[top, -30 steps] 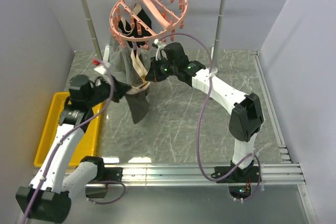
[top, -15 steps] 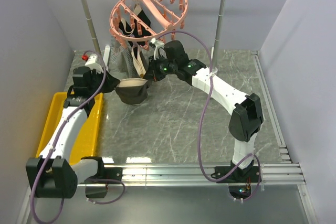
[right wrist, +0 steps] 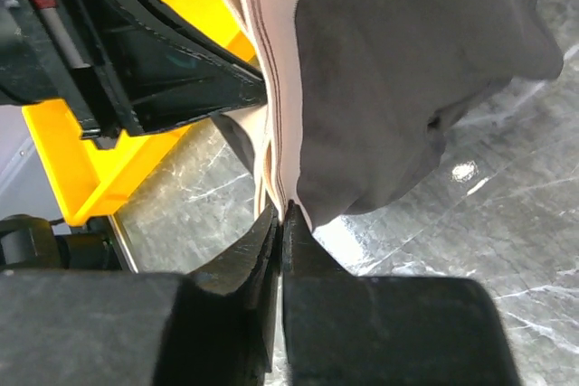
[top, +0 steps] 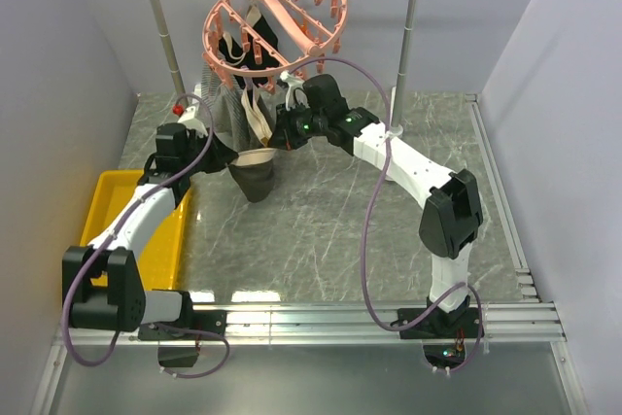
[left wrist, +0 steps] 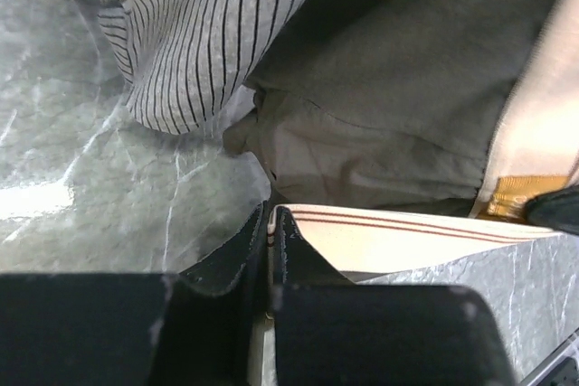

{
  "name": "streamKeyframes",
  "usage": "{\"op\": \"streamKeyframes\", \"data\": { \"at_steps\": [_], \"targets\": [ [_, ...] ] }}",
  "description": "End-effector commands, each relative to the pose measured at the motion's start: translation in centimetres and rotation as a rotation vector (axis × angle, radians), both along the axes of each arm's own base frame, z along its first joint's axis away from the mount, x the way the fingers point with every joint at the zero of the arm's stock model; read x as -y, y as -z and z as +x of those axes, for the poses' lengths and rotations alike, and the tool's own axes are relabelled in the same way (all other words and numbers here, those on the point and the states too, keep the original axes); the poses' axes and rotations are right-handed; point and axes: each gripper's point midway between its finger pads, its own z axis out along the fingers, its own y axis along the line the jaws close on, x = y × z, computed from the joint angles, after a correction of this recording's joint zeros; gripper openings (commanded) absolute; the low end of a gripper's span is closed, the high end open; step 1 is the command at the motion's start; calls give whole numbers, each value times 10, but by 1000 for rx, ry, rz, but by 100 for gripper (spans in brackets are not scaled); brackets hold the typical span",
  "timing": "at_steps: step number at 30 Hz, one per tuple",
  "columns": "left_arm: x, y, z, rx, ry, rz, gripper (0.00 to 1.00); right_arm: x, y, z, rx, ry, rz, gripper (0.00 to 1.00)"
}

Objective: Clip the underwear to the hanger

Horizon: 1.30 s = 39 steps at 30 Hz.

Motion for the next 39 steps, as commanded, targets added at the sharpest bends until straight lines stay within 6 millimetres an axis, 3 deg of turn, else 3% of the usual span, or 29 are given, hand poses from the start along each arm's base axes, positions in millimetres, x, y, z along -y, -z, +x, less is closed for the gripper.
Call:
{"op": "streamKeyframes", "data": {
  "at_steps": [1, 6, 14, 19, 27, 31, 39],
  "targets": [
    [-6, 5, 17, 22, -59, 6, 9, 4, -23, 10, 37, 9, 23, 9],
    [3, 15, 27, 17, -29, 17, 16, 6, -20, 10, 22, 22, 13, 32],
    [9, 25, 35, 13, 4, 27, 30, 18, -19, 10, 13, 49, 8, 41],
    [18, 18, 30, 40, 60, 0, 40, 26, -15, 6, 28, 49, -6, 49],
    [35, -16, 8, 146, 179, -70, 50, 43, -15, 1, 69, 79, -15, 66],
    [30, -29, -2, 171, 189, -110, 55, 54, -23, -3, 105, 88, -9, 72],
    [24, -58, -27, 264, 249, -145, 63, 79, -15, -5, 114, 135, 3, 77]
  ]
}}
